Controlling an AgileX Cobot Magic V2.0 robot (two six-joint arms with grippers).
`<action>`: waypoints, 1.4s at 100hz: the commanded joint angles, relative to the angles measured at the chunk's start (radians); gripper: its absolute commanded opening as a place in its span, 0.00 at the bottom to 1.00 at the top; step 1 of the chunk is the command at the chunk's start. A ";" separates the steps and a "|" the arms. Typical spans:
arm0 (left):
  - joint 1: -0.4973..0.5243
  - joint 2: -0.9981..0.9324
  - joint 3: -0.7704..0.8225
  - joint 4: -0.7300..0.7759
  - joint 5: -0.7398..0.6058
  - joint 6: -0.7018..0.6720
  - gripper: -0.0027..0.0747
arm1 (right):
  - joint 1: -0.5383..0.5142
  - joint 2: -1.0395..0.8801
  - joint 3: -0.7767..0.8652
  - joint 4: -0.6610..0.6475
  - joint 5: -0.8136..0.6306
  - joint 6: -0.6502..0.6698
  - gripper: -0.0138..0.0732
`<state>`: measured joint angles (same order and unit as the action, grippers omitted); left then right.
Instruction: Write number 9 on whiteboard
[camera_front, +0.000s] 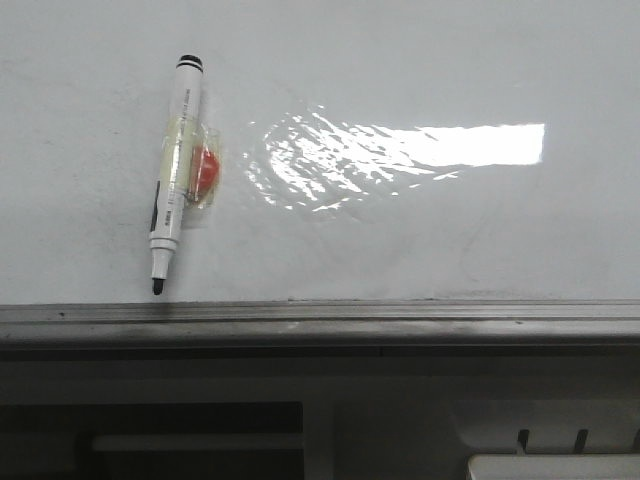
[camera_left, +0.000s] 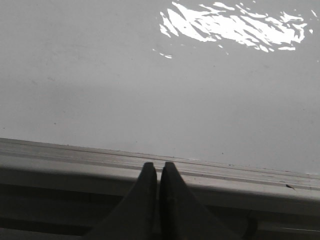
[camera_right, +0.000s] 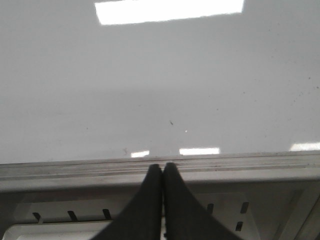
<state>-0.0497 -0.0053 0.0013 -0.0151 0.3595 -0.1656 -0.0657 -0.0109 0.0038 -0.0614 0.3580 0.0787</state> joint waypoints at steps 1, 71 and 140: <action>0.003 -0.027 0.044 -0.001 -0.043 -0.008 0.01 | -0.005 -0.017 0.033 -0.003 -0.038 -0.003 0.08; 0.003 -0.027 0.044 -0.001 -0.043 -0.008 0.01 | -0.005 -0.017 0.033 -0.003 -0.038 -0.003 0.08; 0.003 -0.027 0.044 0.084 -0.375 -0.008 0.01 | -0.005 -0.017 0.033 0.050 -0.102 -0.002 0.08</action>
<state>-0.0497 -0.0053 0.0034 0.0839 0.1082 -0.1656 -0.0657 -0.0109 0.0059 -0.0384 0.3433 0.0787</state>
